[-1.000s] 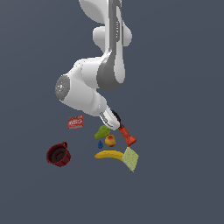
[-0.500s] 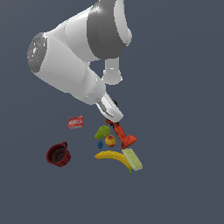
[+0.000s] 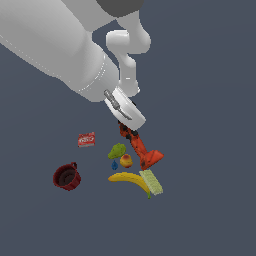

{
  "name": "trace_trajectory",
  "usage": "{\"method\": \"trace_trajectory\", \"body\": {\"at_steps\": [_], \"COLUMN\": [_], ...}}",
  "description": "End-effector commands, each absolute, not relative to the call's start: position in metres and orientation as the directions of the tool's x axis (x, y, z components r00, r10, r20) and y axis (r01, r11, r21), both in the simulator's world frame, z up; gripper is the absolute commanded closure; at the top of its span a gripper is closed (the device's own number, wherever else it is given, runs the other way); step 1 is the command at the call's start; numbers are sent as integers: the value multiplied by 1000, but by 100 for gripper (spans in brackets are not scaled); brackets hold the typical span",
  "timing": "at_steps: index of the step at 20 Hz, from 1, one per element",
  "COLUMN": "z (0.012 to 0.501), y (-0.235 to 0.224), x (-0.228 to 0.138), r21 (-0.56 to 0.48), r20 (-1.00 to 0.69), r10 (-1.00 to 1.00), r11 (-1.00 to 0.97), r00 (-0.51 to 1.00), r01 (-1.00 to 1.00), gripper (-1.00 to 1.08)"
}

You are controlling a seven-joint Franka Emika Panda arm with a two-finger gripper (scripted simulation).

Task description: Pick up a designated object from a clutter of objects.

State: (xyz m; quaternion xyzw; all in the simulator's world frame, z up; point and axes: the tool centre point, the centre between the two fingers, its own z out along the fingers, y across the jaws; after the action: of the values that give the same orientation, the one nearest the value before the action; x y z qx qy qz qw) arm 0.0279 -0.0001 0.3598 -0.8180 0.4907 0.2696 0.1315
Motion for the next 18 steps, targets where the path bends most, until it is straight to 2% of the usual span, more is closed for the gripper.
{"method": "trace_trajectory", "body": {"at_steps": [1,9,18], "z": [381,421,441], "y": [0,1,2], "x": [34,51,59], "r21": [44,43,43], "r20": [-568,-570,-572], "r10": [-732,-730,-730], "r11": [-484,-484,-483], "r00": [376,376,375], "r01": [-874,-874,-875], "gripper": [108,108,108]}}
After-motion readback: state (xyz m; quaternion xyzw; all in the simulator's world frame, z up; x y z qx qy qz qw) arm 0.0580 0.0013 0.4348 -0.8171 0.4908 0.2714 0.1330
